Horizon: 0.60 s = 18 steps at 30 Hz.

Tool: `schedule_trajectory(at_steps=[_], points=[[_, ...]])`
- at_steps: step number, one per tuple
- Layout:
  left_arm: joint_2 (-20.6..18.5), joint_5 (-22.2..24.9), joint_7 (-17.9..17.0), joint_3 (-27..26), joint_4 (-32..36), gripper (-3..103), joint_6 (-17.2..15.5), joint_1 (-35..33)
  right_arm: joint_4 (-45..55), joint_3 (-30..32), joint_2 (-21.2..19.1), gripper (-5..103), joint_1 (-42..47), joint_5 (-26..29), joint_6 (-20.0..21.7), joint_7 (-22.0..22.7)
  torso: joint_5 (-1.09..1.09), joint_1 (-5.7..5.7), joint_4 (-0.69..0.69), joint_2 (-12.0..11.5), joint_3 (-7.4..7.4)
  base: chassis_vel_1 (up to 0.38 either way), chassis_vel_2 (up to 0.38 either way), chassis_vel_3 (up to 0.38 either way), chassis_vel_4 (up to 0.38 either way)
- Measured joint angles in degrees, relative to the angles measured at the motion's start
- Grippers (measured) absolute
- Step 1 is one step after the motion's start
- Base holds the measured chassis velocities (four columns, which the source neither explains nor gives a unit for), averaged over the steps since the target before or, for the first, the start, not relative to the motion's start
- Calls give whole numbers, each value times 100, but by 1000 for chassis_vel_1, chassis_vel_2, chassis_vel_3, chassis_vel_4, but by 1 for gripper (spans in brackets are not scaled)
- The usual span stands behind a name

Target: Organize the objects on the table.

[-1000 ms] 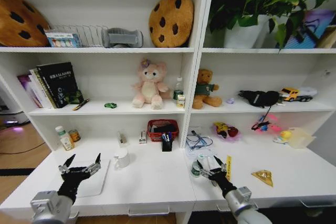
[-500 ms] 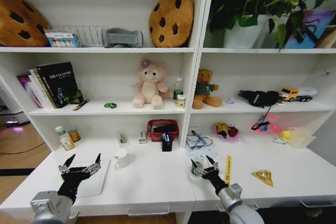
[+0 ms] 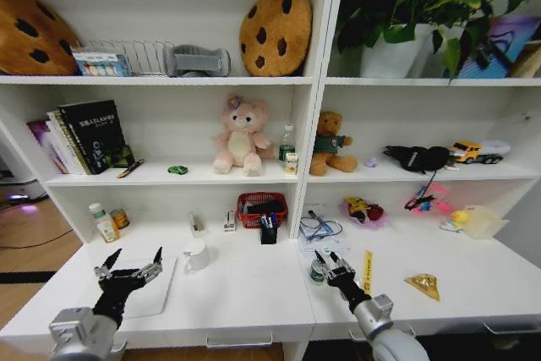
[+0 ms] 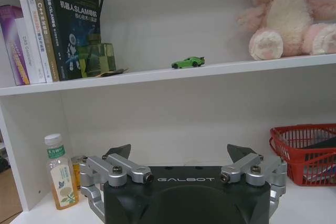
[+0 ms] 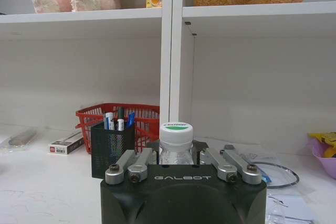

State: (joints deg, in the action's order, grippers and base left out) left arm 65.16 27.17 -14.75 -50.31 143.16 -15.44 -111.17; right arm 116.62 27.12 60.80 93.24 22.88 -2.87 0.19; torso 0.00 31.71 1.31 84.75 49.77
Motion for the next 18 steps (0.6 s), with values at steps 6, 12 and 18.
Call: schedule_trajectory(at_steps=[6,12,18], points=[[0,0,0,0,0,100,0,0,219,128,-16,30,146,175,18,8,1,0,0,0,0,0,0,0,0],[0,0,0,0,0,100,0,0,963,548,-23,30,790,477,194,232,0,0,-1,0,0,0,0,0,0],[0,0,0,0,0,100,0,0,1570,1096,403,30,2493,101,-452,311,-1,0,1,0,-1,0,0,0,0]])
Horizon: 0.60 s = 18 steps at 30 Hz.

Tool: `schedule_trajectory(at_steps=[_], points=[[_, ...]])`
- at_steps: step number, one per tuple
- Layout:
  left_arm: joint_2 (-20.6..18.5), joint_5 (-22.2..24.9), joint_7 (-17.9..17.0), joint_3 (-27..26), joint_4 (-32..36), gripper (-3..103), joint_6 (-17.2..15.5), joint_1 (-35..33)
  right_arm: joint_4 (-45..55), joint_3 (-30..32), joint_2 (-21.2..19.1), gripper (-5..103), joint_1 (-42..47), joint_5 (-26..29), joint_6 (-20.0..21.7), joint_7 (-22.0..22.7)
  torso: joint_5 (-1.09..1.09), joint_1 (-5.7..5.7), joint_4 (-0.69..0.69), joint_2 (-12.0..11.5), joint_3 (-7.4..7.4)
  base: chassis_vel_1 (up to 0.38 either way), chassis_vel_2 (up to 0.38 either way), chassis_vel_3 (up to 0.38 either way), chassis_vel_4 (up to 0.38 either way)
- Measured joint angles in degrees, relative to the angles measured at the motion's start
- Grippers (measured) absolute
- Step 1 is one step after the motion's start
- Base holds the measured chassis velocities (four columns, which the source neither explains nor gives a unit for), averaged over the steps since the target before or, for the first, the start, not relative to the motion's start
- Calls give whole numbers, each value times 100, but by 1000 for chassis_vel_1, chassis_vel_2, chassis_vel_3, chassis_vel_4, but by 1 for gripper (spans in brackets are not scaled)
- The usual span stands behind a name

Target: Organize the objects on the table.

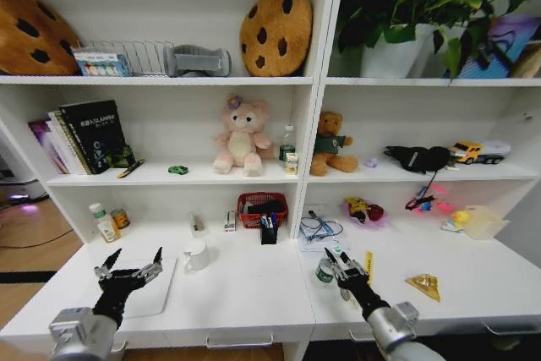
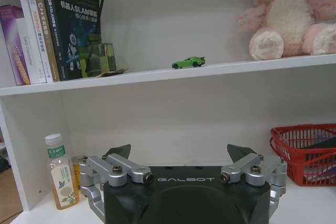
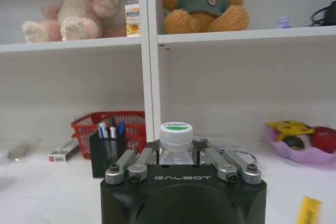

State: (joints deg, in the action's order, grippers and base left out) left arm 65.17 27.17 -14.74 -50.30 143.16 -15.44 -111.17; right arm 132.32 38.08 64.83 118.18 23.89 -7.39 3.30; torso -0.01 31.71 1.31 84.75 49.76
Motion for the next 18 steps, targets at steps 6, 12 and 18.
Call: schedule_trajectory(at_steps=[6,12,18], points=[[0,0,0,0,0,100,0,0,38,204,400,30,1554,-1237,-1407,110,-1,-1,1,0,0,0,0,0,0],[0,0,0,0,0,100,0,0,-199,152,435,30,2157,-1720,-2158,356,0,0,0,0,0,0,0,0,0],[0,0,0,0,0,100,0,0,-732,-2,355,30,2138,-1831,-2300,297,1,0,-1,0,1,0,0,0,0]])
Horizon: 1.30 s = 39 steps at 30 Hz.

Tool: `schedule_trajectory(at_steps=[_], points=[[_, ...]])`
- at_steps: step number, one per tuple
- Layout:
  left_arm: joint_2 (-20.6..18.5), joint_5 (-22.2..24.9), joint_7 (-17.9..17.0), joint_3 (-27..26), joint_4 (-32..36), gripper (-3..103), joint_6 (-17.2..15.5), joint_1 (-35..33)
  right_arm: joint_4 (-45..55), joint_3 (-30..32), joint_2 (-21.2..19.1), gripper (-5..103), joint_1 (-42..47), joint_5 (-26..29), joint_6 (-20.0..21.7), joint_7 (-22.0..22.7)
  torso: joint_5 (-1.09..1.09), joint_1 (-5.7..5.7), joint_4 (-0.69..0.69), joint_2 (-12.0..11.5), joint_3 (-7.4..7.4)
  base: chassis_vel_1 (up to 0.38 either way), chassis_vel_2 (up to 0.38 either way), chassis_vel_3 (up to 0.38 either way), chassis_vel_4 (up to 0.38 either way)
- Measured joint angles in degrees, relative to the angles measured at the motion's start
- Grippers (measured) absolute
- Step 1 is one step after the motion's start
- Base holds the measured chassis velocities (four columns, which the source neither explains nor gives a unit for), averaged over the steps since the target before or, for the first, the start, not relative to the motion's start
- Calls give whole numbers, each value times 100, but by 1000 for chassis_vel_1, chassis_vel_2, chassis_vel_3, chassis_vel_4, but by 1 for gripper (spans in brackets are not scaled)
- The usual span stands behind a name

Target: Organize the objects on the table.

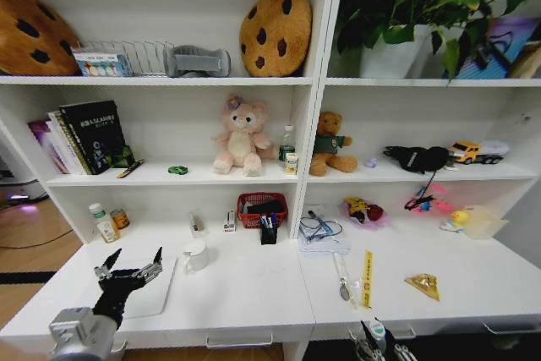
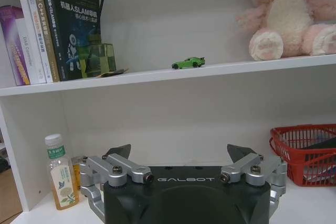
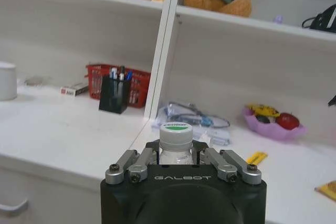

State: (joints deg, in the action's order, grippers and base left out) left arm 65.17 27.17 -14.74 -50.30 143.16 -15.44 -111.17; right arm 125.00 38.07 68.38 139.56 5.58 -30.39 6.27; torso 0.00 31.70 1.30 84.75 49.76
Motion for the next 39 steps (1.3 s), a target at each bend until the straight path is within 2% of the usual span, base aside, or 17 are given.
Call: schedule_trajectory(at_steps=[2,7,11,12,14,20,22,26,30,31,33,39], points=[[0,0,0,0,0,100,0,0,-90,-35,-32,30,0,-3,-8,-18,0,0,0,0,0,0,0,0,0],[0,0,0,0,0,100,0,0,-1047,-283,-252,30,-223,179,104,-98,-1,0,0,0,0,0,0,0,0],[0,0,0,0,1,100,0,0,-2217,-354,-335,30,-959,416,339,-170,0,0,0,0,1,0,0,0,0],[0,0,0,0,1,100,0,0,-2217,-354,-335,30,-959,416,339,-170,0,0,0,0,1,0,0,0,0],[0,0,0,0,0,100,0,0,-2838,-411,-378,30,-1485,661,654,-262,0,0,0,-1,0,0,0,0,0],[0,0,0,0,1,100,0,0,-3793,-477,-378,30,-2431,736,891,-395,0,1,0,-1,1,0,0,0,0],[0,0,0,0,0,100,0,0,-4530,-583,-377,30,-3136,678,957,-519,0,1,-1,-1,1,0,0,0,0],[0,0,0,0,0,100,0,0,-5192,-685,-295,30,-3662,605,945,-607,0,1,0,-1,1,0,0,0,0],[0,0,0,0,0,100,0,0,-5947,-679,-30,30,-4328,341,902,-854,-2,1,0,-1,1,0,0,0,0],[0,0,0,0,0,100,0,0,-5947,-679,-30,30,-4328,341,902,-854,-2,1,0,-1,1,0,0,0,0],[0,0,0,0,0,100,0,0,-6704,-684,175,30,-4914,15,772,-825,0,1,0,-1,1,0,0,0,0],[0,0,0,0,0,100,0,0,-7687,-694,389,30,-5670,-264,670,-807,-2,1,0,-1,1,0,0,0,0]])
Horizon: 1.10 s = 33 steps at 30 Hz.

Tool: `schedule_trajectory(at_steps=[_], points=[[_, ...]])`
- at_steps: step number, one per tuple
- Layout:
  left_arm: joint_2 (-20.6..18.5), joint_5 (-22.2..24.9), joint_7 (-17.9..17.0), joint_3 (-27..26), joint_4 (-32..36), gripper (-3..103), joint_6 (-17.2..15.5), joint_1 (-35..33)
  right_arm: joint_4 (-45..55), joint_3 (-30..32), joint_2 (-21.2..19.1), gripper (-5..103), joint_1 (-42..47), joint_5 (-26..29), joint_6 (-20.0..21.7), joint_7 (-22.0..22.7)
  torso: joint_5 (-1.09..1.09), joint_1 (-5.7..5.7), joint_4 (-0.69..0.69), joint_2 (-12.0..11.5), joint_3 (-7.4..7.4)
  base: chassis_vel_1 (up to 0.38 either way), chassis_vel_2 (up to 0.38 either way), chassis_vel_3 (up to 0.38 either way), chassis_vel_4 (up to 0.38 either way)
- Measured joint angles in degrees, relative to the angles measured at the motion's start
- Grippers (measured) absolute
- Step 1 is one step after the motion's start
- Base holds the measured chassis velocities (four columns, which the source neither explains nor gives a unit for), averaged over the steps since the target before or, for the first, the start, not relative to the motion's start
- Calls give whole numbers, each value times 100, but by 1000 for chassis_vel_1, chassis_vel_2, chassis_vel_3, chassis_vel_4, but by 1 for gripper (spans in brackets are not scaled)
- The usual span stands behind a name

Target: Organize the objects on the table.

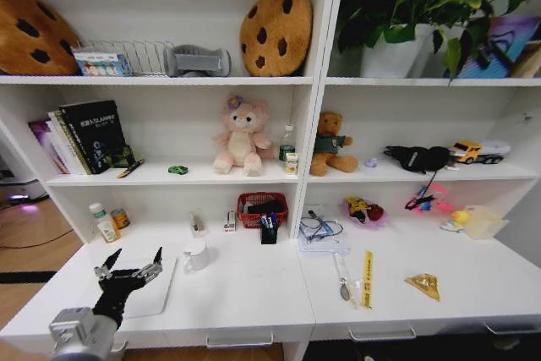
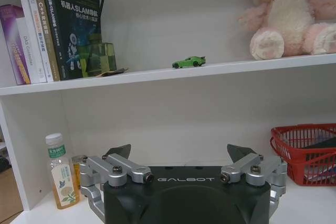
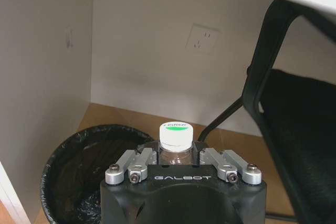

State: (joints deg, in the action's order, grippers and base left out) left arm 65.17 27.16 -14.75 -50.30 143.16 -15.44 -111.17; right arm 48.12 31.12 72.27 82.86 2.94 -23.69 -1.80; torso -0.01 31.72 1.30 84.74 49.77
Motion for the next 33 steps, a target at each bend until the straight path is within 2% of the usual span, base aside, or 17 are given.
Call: schedule_trajectory(at_steps=[3,4,6,16,18,20,22,23,24,25,27,28,30,31,33], points=[[0,0,0,0,0,100,0,0,-465,-26,86,30,-314,-53,-175,-3,1,0,0,0,0,0,0,0,0],[0,0,0,0,0,100,0,0,-713,-52,114,30,-489,-136,-391,82,1,0,1,0,0,0,0,0,0],[0,0,0,0,0,100,0,0,-843,-79,142,30,-622,-179,-519,150,1,0,0,0,0,0,0,0,0],[0,0,0,0,0,100,0,0,-1025,-258,479,30,-1036,-192,-644,149,1,0,0,1,0,0,0,0,0],[0,0,0,0,0,100,0,0,-1050,-261,528,27,-1073,-240,-656,131,2,0,0,1,-1,0,0,0,0],[0,0,0,0,0,100,0,0,-1111,-251,621,40,-1113,-374,-673,137,1,0,0,1,-1,0,0,0,0],[0,0,0,0,0,100,0,0,-1134,-248,635,40,-1113,-393,-674,145,1,0,0,1,-1,0,0,0,0],[0,0,0,0,0,100,0,0,-1160,-233,646,46,-1113,-406,-699,155,0,0,0,1,-1,0,0,0,0],[0,0,0,0,0,100,0,0,-1160,-233,646,46,-1113,-406,-699,155,0,0,0,1,-1,0,0,0,0],[0,0,0,0,0,100,0,0,-1173,-201,652,57,-1107,-400,-774,157,1,0,0,1,-1,0,0,0,0],[0,0,0,0,0,100,0,0,-1166,-193,649,57,-1091,-388,-821,171,0,0,-1,1,-1,0,0,0,0],[0,0,0,0,0,100,0,0,-1141,-192,638,62,-1057,-385,-855,183,1,0,-1,1,-1,0,0,0,0],[0,0,0,0,0,100,0,0,-903,-187,565,73,-795,-452,-980,173,1,0,0,1,-1,0,0,0,0],[0,0,0,0,0,100,0,0,-903,-187,565,73,-795,-452,-980,173,1,0,0,1,-1,0,0,0,0],[0,0,0,0,0,100,0,0,-368,-214,432,84,-308,-480,-1161,274,2,-1,0,1,-1,0,0,0,0]])
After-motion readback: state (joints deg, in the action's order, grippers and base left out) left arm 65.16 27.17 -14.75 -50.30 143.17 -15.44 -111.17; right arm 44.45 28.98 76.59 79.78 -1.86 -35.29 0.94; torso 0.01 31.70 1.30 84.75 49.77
